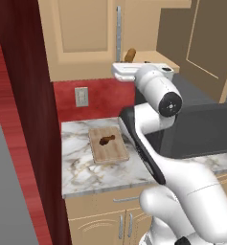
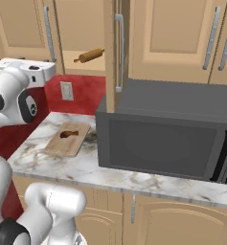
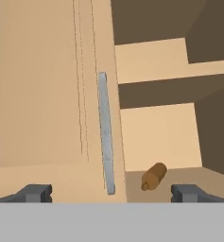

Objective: Open the cabinet, retrieve the rolling pin, and place it next to the meat on the cutting board to prepare for tenderizing.

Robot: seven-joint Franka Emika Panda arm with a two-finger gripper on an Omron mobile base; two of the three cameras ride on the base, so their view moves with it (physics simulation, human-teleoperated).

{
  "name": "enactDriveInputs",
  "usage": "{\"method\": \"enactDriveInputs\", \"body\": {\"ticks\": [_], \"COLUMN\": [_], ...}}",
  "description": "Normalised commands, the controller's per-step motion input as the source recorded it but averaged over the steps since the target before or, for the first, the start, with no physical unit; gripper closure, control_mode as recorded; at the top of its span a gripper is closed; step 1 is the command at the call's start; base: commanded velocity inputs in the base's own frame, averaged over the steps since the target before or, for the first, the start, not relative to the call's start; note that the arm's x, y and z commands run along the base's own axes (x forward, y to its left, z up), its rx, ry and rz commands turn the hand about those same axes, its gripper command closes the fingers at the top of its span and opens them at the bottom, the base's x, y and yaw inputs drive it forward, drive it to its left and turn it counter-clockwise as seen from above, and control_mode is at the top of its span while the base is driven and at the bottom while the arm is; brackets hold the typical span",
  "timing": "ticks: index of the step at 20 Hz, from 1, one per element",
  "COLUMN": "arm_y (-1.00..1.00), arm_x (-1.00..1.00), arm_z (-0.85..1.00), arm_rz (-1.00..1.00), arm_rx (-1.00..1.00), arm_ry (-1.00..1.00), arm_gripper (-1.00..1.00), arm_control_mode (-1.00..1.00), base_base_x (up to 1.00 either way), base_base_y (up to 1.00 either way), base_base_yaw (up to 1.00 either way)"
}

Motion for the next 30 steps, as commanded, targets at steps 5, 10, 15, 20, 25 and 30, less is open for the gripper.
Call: {"method": "enactDriveInputs", "body": {"ticks": [5, 10, 15, 20, 25, 30], "arm_y": [0.00, 0.06, 0.08, 0.06, 0.10, 0.10], "arm_x": [0.50, 0.53, 0.51, 0.46, 0.47, 0.49], "arm_z": [0.00, 0.00, 0.00, 0.00, 0.00, 0.00], "arm_rz": [0.00, 0.03, 0.04, 0.04, 0.03, 0.03], "arm_rx": [-0.02, -0.03, -0.04, -0.03, -0.04, -0.03], "arm_ry": [0.00, 0.00, -0.01, -0.01, -0.01, 0.00], "arm_gripper": [-1.00, -1.00, -1.00, -1.00, -1.00, -1.00], "arm_control_mode": [-1.00, -1.00, -1.00, -1.00, -1.00, -1.00], "base_base_x": [0.00, 0.00, 0.00, 0.00, 0.00, 0.00], "base_base_y": [0.00, 0.00, 0.00, 0.00, 0.00, 0.00], "base_base_yaw": [0.00, 0.00, 0.00, 0.00, 0.00, 0.00]}}
